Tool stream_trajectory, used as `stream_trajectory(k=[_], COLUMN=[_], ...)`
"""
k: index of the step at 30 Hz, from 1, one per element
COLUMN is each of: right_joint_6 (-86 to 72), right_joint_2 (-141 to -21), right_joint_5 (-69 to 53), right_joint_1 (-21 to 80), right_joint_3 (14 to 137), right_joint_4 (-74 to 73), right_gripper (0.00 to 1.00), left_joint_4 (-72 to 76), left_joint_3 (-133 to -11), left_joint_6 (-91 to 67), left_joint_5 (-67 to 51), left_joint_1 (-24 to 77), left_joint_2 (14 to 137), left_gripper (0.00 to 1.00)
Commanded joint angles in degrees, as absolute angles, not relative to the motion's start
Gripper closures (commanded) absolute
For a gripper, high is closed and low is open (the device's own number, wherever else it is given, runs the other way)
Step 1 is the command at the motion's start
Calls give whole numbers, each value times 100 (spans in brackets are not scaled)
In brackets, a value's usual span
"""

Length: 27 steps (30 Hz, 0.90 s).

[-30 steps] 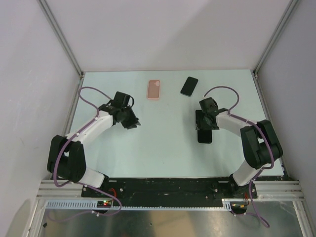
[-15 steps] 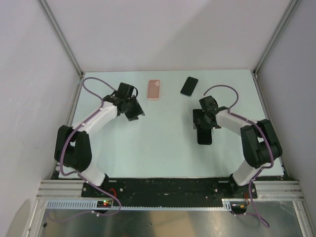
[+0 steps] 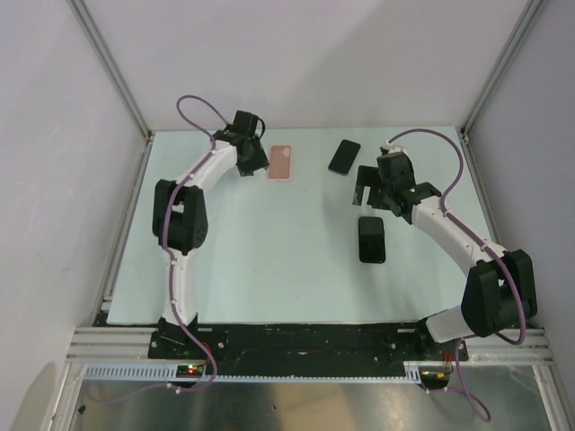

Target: Put the phone into the phone case

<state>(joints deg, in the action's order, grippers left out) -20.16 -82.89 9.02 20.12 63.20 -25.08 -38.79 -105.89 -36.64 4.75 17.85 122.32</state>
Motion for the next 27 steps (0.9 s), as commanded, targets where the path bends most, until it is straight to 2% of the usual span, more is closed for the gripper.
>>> stream_trajectory(k=[1, 10, 27], right_joint_6=[-2202, -2265, -2207], right_joint_2=[-8148, -8112, -8497], right_joint_5=[737, 560, 353], right_joint_1=[2067, 2111, 2117], right_joint_3=[6548, 6583, 6602], right_joint_4=[-2485, -2348, -2072], right_gripper=[1, 1, 1], left_joint_4=[-4400, -4746, -4840], left_joint_3=[-11633, -12581, -12914], left_joint_6=[-3170, -3372, -3538], left_joint_5=[718, 588, 426], left_joint_1=[1724, 1696, 1712], left_joint_2=[12923, 13821, 14224], left_gripper=[50, 55, 57])
